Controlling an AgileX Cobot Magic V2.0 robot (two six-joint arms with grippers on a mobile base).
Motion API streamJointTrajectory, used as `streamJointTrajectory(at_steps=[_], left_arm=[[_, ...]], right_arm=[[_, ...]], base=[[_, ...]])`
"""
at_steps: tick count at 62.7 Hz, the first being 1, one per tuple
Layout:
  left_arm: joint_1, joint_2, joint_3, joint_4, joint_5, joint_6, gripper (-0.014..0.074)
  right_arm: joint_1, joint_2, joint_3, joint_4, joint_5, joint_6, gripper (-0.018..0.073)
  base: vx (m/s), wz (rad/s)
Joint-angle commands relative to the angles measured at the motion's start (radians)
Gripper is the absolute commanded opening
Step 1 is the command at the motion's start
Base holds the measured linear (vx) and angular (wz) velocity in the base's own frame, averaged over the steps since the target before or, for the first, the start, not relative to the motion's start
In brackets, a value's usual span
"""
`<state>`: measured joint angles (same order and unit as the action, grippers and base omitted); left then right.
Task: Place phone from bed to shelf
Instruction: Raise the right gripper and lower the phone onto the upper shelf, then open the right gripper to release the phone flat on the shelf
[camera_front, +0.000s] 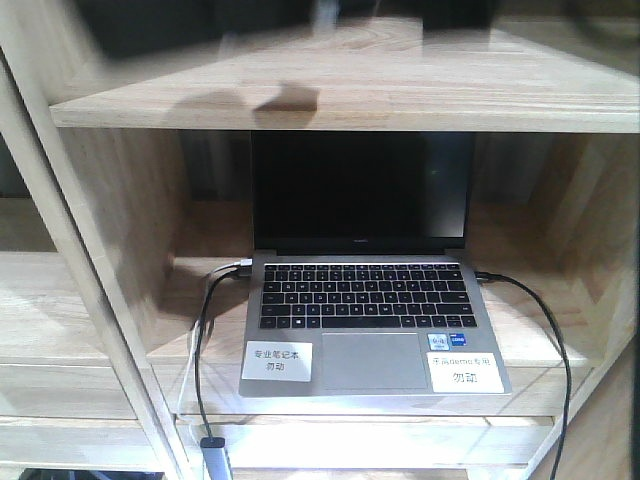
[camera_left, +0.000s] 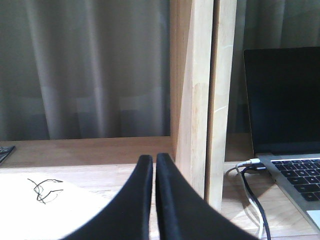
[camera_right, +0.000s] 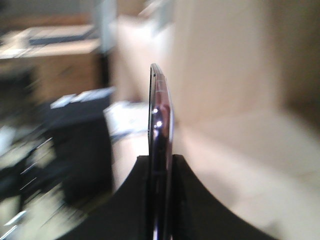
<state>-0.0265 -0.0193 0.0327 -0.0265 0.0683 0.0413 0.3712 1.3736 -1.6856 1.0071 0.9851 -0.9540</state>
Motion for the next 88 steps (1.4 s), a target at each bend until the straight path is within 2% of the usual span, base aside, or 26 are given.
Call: streamJointTrajectory(at_steps=[1,7,17,32,40,88], left_arm=[[0.002,-0.006,-0.024,-0.011,-0.075,-0.009,0.0001],[0.002,-0.006,-0.024,-0.011,-0.075,-0.009,0.0001],[0.002,-0.006,-0.024,-0.011,-0.075,-0.009,0.0001],[0.002,-0.006,-0.024,-0.011,-0.075,-0.009,0.0001],[0.002,-0.006,-0.024,-0.011,-0.075,-0.009,0.0001],[0.002,-0.006,-0.024,-0.011,-0.075,-0.009,0.0001]], right_arm=[[-0.016,-0.029,-0.041,0.07,-0.16,0.003,-0.0002],[-0.016,-0.014,-0.041,0.077,-0.248,-0.009,-0.0002],[-0.016,0.051,-0.041,0.104,-0.298,-0.021,-0.0002],[-0.016,0.18,-0.041,0.287,-0.326,-0.106,-0.0002],[-0.016,0.233,-0.041,0.339,-0.354,-0.135,-0.0002],[-0.016,0.336,-0.041,0.344,-0.444,-0.099,0.002]], base=[[0.0,0.0],[0.0,0.0],[0.0,0.0],[0.0,0.0],[0.0,0.0],[0.0,0.0]])
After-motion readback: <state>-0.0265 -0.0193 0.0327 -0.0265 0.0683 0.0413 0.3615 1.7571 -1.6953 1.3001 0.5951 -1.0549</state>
